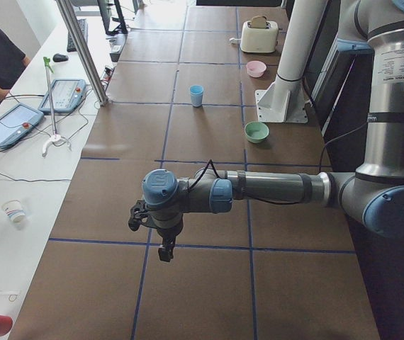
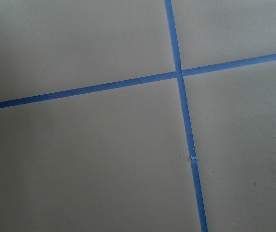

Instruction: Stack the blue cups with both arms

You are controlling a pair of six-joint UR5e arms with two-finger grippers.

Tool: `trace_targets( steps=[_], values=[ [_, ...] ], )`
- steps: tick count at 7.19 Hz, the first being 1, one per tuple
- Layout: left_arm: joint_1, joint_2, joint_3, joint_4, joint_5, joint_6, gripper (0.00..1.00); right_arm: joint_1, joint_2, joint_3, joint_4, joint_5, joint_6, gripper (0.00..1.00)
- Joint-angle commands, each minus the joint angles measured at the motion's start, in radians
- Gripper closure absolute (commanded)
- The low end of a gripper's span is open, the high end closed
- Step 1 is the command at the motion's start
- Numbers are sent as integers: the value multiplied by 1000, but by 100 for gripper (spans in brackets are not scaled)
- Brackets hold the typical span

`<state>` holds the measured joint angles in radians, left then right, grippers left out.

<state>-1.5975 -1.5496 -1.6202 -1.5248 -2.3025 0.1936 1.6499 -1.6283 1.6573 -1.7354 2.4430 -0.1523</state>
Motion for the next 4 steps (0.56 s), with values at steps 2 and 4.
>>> trace_targets(
  steps=[2,4],
  values=[
    [-1,-3,-1,0,0,-2,0,27,-1,-1,34,-2,5,0],
    [-1,-6,-1,0,0,-3,0,31,-5,4,40,-4,20,0]
  ],
)
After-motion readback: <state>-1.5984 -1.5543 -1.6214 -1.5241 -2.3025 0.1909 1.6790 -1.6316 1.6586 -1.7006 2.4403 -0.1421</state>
